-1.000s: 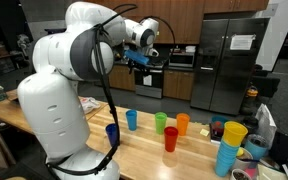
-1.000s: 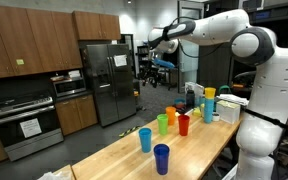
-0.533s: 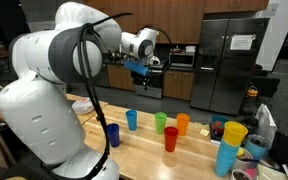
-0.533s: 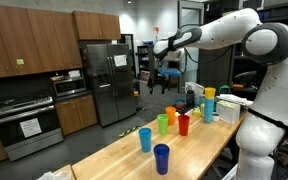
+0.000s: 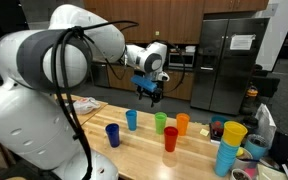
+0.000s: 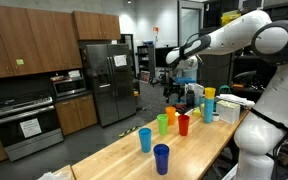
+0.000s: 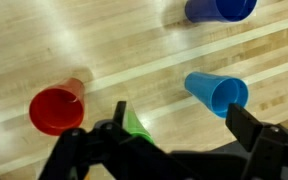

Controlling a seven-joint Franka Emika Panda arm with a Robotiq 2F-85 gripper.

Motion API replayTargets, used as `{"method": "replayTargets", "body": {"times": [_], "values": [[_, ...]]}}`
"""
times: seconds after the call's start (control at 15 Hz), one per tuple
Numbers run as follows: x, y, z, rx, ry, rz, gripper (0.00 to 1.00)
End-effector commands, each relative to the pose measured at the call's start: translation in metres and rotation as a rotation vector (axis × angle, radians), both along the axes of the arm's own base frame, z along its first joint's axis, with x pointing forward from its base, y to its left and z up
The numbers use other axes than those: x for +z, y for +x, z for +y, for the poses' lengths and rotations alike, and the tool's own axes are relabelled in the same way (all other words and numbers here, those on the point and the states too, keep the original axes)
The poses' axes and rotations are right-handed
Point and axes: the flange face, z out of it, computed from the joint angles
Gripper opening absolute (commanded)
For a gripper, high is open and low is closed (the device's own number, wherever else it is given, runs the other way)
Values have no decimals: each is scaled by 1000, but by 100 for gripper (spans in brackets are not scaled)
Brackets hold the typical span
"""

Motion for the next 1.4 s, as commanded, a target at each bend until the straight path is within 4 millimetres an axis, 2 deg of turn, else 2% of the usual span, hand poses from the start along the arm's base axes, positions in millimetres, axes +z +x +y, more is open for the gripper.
{"method": "replayTargets", "body": {"times": [0.0, 0.13, 1.33], "values": [[-7, -3, -8, -10, 17, 13, 100], [-12, -5, -15, -18, 30, 20, 100], [-11, -5, -12, -14, 33, 19, 100]]}}
